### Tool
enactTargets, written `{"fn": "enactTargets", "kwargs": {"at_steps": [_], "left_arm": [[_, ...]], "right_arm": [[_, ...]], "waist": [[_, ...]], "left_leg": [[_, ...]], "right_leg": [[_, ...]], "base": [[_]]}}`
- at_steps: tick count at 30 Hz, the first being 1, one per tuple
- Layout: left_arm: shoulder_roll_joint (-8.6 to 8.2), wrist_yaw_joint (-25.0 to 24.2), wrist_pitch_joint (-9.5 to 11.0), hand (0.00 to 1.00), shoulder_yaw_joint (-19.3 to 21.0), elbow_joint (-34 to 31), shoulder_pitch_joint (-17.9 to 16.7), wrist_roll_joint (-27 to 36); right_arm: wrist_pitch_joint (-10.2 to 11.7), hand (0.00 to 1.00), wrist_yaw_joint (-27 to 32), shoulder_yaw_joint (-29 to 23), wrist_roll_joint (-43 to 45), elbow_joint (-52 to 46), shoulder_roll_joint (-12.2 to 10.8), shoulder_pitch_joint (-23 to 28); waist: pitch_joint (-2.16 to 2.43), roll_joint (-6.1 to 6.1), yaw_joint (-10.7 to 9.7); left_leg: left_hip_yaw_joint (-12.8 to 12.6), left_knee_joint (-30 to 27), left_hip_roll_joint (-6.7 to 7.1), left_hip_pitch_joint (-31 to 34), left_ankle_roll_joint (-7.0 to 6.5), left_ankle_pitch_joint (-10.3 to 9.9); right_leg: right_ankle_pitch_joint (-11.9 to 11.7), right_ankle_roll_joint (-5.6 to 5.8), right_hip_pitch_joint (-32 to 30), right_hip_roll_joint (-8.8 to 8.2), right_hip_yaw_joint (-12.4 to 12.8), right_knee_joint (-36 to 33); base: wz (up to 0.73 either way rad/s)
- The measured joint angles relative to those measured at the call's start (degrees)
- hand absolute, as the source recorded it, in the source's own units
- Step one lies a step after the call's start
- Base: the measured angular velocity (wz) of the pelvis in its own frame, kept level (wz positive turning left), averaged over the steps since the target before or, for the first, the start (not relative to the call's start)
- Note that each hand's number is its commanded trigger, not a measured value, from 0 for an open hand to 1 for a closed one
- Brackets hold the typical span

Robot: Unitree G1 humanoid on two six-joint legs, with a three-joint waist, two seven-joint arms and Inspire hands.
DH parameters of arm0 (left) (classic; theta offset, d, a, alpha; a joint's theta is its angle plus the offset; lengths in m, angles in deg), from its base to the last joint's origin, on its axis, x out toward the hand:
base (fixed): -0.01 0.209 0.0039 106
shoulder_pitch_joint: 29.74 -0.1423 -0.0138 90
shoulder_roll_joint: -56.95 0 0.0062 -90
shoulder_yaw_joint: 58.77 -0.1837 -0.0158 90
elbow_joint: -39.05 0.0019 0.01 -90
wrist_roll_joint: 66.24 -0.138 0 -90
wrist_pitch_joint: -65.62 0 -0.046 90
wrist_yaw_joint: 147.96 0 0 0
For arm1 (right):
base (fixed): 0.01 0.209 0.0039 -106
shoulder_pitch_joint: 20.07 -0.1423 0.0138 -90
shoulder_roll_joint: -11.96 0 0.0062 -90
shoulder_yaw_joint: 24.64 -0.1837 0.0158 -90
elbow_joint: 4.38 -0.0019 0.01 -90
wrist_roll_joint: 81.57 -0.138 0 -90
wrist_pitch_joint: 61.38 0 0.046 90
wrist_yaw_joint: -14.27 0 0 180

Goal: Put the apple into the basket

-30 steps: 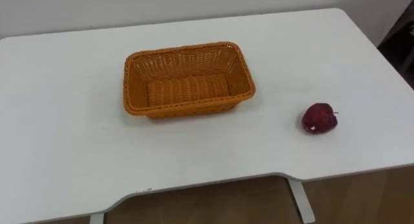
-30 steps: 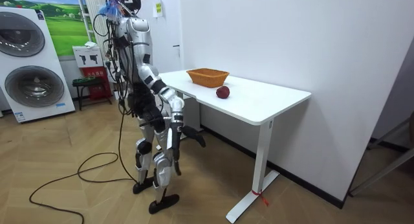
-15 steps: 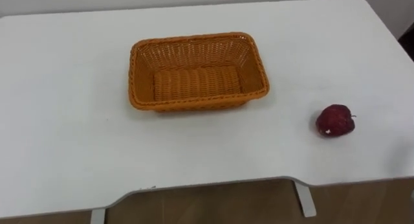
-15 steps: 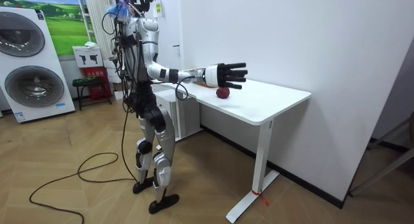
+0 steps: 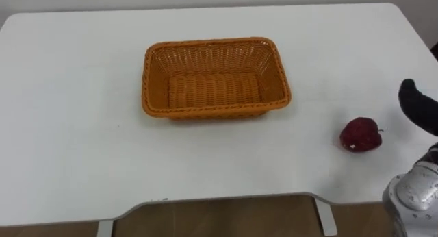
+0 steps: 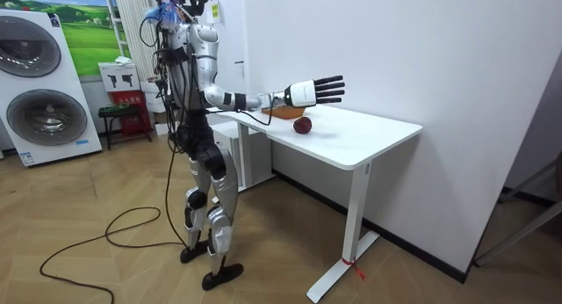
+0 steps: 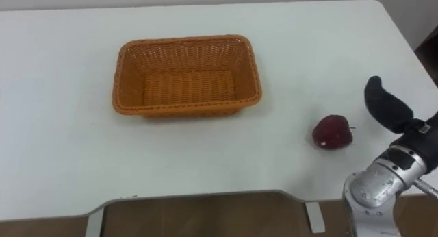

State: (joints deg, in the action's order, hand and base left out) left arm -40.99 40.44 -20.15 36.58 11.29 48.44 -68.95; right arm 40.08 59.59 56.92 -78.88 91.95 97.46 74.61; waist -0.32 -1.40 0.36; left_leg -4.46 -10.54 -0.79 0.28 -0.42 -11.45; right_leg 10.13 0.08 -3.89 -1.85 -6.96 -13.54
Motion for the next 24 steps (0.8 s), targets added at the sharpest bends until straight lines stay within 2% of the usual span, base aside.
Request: {"fn": "enactTargets", "kwargs": {"at_steps": [7,12,16,24], "left_arm": [[-0.37,0.0,0.0,0.00,0.1,0.9,-0.5,0.9],[-0.41,0.0,0.0,0.00,0.1,0.9,-0.8,0.9],[-0.32,0.0,0.0,0.00,0.1,0.6,-0.7,0.9],[-0.22,-0.2,0.0,0.00,-0.1,0.6,-0.5,1.0]], "right_arm": [[0.8,0.00,-3.1,0.6,0.1,6.6,-0.1,1.2],[0.8,0.00,-4.2,1.0,0.9,6.9,-0.1,3.5],[1.0,0.00,-5.5,2.3,3.2,6.8,-0.2,4.4],[1.0,0.00,-8.7,4.0,6.4,9.9,-0.4,4.5]], "waist": [[0.08,0.25,0.2],[0.22,0.38,0.8],[0.47,-0.03,0.8],[0.44,-0.70,1.1]], "left_leg": [[0.5,0.0,-0.03,0.0,0.00,0.0],[0.3,0.2,-0.03,-0.2,0.00,0.0],[0.3,0.3,-0.03,-0.8,0.00,0.0],[0.6,0.3,-0.04,-1.4,0.00,0.0]], "right_leg": [[-0.5,0.08,0.7,0.03,-0.6,1.0],[-0.5,0.09,0.7,0.06,-0.5,1.1],[-0.5,0.10,1.2,0.05,-0.4,1.1],[-0.9,0.19,2.1,0.12,-0.6,1.9]], "base": [[0.06],[-0.03],[0.00],[0.01]]}}
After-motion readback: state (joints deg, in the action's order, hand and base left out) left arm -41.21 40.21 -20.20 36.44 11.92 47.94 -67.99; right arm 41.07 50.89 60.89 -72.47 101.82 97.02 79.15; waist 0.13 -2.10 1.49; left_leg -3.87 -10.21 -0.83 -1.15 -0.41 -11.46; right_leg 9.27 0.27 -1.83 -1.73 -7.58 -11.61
